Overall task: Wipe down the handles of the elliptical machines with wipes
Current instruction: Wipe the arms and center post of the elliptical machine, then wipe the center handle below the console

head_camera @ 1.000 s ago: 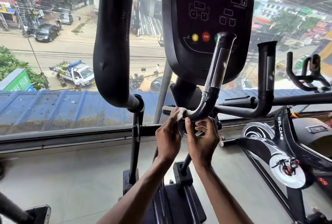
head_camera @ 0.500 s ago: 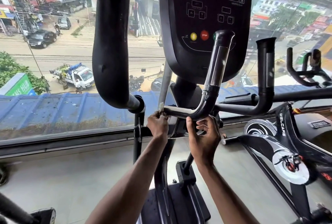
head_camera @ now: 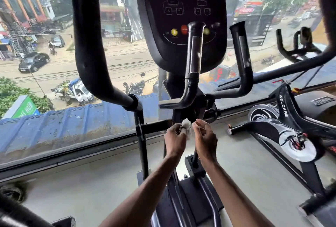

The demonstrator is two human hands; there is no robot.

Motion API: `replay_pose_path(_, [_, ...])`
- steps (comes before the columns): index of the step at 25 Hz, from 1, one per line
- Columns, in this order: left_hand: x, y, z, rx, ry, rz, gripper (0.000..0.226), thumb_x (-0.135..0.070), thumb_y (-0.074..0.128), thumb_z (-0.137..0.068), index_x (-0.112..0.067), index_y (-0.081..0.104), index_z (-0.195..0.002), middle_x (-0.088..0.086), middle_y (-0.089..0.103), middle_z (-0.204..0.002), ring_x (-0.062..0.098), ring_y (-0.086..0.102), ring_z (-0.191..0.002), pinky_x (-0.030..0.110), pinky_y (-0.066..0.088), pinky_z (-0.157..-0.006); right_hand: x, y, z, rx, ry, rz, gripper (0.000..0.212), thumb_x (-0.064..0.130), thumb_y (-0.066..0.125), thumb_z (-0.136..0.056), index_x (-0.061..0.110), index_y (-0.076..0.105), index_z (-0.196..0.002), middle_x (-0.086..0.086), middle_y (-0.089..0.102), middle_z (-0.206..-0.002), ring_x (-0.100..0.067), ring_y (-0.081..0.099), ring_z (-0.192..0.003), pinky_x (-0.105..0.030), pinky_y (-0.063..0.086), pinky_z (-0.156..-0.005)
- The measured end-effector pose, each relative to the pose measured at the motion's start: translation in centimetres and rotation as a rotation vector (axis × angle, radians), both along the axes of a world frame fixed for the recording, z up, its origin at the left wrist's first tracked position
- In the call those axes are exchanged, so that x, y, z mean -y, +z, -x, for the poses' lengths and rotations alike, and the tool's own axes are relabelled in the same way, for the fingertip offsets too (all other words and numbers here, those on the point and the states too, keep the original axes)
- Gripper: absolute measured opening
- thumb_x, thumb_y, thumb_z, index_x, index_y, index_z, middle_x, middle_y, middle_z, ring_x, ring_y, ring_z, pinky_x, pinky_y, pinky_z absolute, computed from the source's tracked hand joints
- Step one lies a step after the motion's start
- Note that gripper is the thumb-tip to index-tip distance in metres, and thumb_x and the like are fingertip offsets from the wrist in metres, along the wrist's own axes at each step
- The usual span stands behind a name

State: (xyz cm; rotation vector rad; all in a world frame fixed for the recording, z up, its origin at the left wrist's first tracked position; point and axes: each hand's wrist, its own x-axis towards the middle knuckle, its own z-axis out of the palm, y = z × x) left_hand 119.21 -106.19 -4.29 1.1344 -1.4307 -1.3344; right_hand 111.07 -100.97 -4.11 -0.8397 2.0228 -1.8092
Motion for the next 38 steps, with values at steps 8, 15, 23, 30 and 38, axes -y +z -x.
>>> replay_pose_path(8, [-9.7,-0.2,8.3,0.094,-0.500,-0.166,0.018,-0.006,0.058,-0.075,-0.010,0.076,-0.073,0.009,0.072,-0.068,0.022,0.068,-0.062,0.031,0.057,-0.061,-13.1,-3.0,7.2,0.224,-0.262,-0.099,0.012,0.018,0.071,-0.092,0.018,0.078,-0.102,0.005,0.079,-0.093,-0.019,0.075,-0.093,-0.038,0.061,-0.086])
replay_pose_path(15, [-24.4,-0.9,16.4,0.194,-1.075,-0.245,0.010,-0.020,0.066,-0.078,-0.014,0.072,-0.081,0.008,0.072,-0.078,0.023,0.068,-0.077,0.033,0.054,-0.067,-31.2,-3.0,9.2,0.350,-0.772,-0.015,0.022,0.038,0.072,-0.078,0.025,0.071,-0.095,0.003,0.077,-0.091,-0.023,0.074,-0.089,-0.047,0.062,-0.080])
replay_pose_path(23, [-48.4,-0.9,16.5,0.264,-1.611,-0.226,0.007,-0.013,0.070,-0.091,-0.017,0.071,-0.085,-0.001,0.065,-0.077,0.016,0.063,-0.081,0.036,0.058,-0.071,-54.4,-3.2,3.3,0.346,-1.378,0.060,0.011,0.031,0.075,-0.079,0.029,0.066,-0.085,0.001,0.077,-0.090,-0.025,0.073,-0.089,-0.052,0.060,-0.086])
replay_pose_path(30, [-70.1,-0.4,11.8,0.300,-1.863,-0.150,0.017,-0.009,0.068,-0.094,-0.017,0.066,-0.080,0.002,0.065,-0.080,0.019,0.063,-0.080,0.046,0.059,-0.080,-73.9,-3.1,-4.3,0.363,-1.693,0.153,0.008,0.029,0.079,-0.079,0.028,0.071,-0.081,0.005,0.074,-0.078,-0.018,0.071,-0.079,-0.049,0.062,-0.082])
replay_pose_path(38, [-89.4,-0.6,5.9,0.366,-2.032,-0.187,0.057,-0.045,0.080,-0.065,-0.014,0.071,-0.112,0.009,0.073,-0.111,0.022,0.073,-0.094,0.029,0.060,-0.057,-90.3,-1.4,-13.0,0.320,-1.936,0.061,0.004,0.026,0.075,-0.086,0.025,0.072,-0.084,0.006,0.077,-0.086,-0.019,0.074,-0.087,-0.042,0.061,-0.083])
